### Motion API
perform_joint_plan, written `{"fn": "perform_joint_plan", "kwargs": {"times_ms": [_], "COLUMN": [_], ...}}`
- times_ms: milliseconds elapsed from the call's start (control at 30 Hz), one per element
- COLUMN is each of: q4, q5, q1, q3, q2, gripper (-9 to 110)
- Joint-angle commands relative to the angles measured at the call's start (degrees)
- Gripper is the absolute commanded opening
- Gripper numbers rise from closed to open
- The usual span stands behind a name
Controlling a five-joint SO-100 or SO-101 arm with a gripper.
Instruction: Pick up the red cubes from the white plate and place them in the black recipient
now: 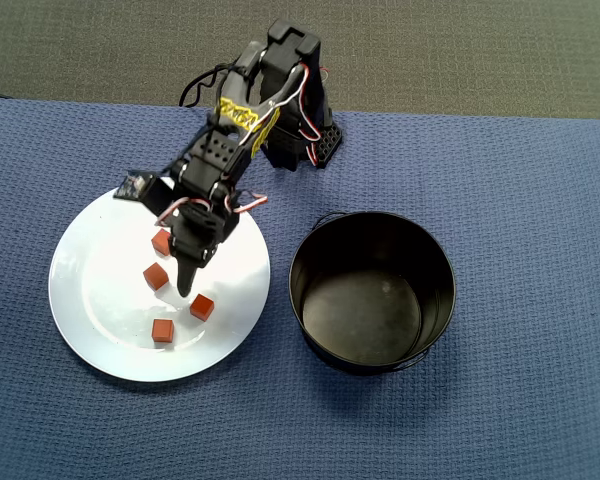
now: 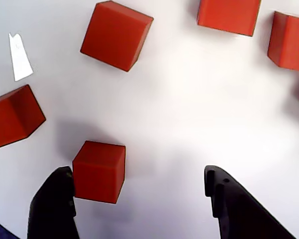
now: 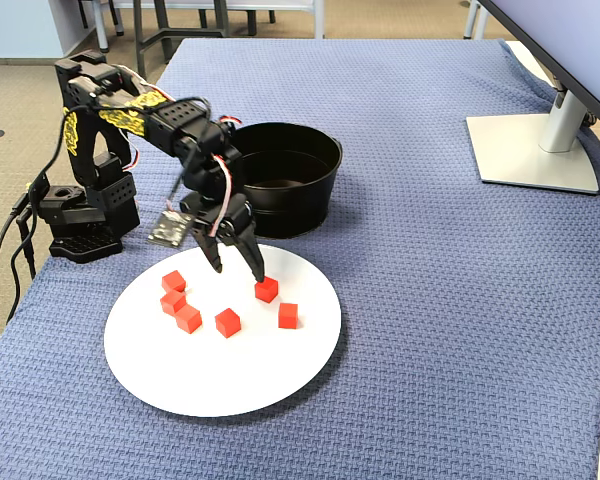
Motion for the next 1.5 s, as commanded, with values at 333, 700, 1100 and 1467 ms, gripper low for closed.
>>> {"fn": "perform_joint_plan", "kwargs": {"times_ms": [333,700,1100,1467], "q4": [3.3,3.9,6.0,7.6], "q5": [7.3,8.9,8.2,9.2], "q1": [-5.4,-6.5,-5.7,-4.0], "q3": [-17.6,-21.8,-27.6,-25.5], "q2": [-10.9,-17.2,-21.9,-12.7], "gripper": [22,21,5,0]}}
